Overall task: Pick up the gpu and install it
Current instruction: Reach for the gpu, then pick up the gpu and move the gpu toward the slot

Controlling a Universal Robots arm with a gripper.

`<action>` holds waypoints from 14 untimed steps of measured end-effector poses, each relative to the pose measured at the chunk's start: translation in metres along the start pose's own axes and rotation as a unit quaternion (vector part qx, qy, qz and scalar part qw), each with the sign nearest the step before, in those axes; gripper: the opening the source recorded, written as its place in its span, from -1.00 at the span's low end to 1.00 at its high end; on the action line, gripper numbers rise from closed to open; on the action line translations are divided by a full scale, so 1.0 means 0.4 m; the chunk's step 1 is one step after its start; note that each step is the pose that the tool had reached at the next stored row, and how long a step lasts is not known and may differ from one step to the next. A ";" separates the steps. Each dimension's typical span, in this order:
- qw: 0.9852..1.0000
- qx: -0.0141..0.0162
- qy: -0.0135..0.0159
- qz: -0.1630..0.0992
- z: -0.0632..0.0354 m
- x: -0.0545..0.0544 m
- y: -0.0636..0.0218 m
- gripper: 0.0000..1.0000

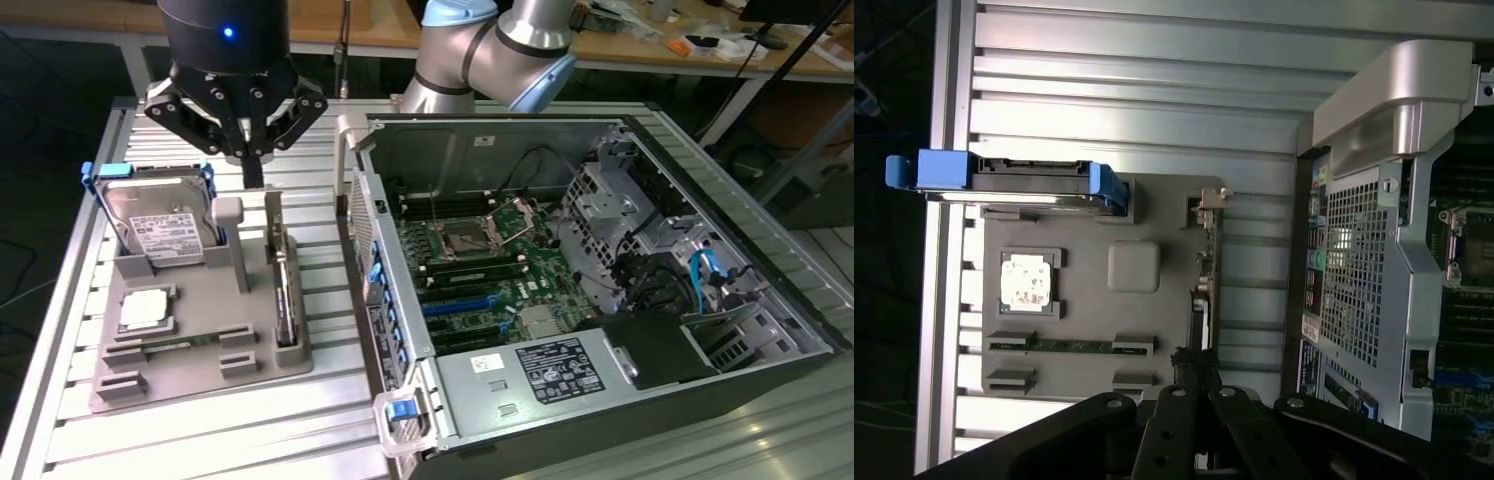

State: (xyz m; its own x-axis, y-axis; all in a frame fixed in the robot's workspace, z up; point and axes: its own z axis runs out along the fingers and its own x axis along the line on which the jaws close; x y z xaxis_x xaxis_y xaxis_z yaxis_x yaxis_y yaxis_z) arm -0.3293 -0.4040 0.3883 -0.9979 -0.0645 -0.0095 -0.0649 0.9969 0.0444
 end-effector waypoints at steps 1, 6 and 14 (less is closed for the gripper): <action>1.000 0.000 0.000 0.000 0.000 0.000 0.000 -0.79; 1.000 0.000 0.000 -0.003 0.001 0.000 0.000 -0.79; 1.000 0.000 0.000 -0.005 0.005 0.000 -0.001 -0.17</action>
State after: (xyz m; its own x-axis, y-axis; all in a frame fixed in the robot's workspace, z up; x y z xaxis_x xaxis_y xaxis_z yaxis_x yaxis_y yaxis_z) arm -0.3293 -0.4044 0.3863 -0.9972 -0.0745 -0.0099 -0.0748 0.9962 0.0447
